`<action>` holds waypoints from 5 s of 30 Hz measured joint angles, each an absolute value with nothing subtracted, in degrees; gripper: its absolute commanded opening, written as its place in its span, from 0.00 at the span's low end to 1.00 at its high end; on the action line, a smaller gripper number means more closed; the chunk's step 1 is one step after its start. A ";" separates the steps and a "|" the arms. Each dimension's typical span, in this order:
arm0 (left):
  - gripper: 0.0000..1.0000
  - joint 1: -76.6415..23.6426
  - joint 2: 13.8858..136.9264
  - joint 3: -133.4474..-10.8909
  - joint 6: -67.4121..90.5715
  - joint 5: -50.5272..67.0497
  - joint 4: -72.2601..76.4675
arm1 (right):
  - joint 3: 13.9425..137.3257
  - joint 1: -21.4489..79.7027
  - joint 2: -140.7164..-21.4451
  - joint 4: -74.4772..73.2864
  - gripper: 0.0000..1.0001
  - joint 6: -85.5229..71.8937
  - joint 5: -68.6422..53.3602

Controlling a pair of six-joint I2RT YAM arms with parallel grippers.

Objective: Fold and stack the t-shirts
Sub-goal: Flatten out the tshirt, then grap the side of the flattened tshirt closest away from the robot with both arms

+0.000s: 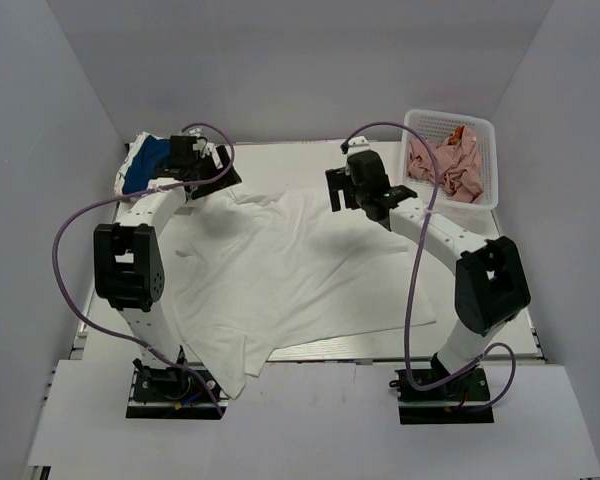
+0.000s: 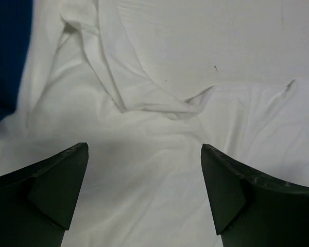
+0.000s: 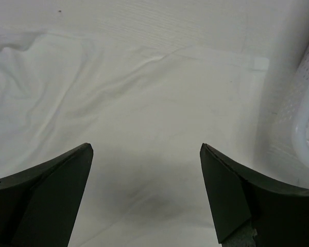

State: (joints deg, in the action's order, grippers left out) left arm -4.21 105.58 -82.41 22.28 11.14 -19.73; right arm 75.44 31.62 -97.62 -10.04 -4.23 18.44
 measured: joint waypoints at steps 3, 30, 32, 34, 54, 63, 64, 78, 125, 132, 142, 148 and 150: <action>1.00 -5.67 107.11 -82.28 22.06 11.14 -19.70 | 74.98 31.64 -98.35 -10.00 0.90 -5.96 16.27; 1.00 -7.68 150.45 -131.50 30.26 18.41 -19.66 | 77.73 24.62 -115.13 -13.63 0.90 -10.28 16.27; 1.00 -7.66 151.30 -131.81 32.75 20.56 -16.43 | 78.85 23.88 -115.72 -13.67 0.90 -10.24 16.16; 1.00 -7.68 151.65 -131.81 35.00 21.93 -13.91 | 79.68 23.38 -115.79 -13.89 0.90 -10.13 15.94; 1.00 -10.83 119.44 -99.57 22.04 8.14 -20.10 | 71.29 24.21 -105.47 -12.05 0.90 -8.54 9.28; 1.00 -9.96 116.29 -83.24 19.44 4.51 -24.23 | 62.28 24.12 -101.06 -12.32 0.90 -8.54 9.69; 1.00 -9.72 116.42 -82.96 19.53 3.84 -24.95 | 62.37 24.12 -101.21 -12.29 0.90 -8.54 9.69; 1.00 -6.66 133.60 -108.33 19.53 -0.97 -30.06 | 70.17 24.12 -110.08 -12.58 0.90 -8.54 9.67; 1.00 -3.81 43.83 -35.31 51.62 -2.04 -54.08 | 40.21 26.37 -66.48 -12.29 0.90 -26.52 8.03; 0.97 -3.84 47.70 -27.18 58.00 0.82 -54.30 | 38.65 26.33 -65.30 -13.72 0.90 -28.69 10.26; 0.26 -3.95 58.65 -26.96 60.49 -0.69 -51.75 | 38.30 25.89 -69.65 -17.41 0.90 -32.69 11.29; 0.00 -4.08 60.82 -27.77 59.94 -0.84 -50.24 | 37.58 25.82 -68.45 -21.71 0.90 -34.04 12.49; 0.00 -4.10 60.95 -27.90 59.46 -0.89 -50.11 | 37.26 25.67 -67.57 -22.92 0.90 -34.22 12.60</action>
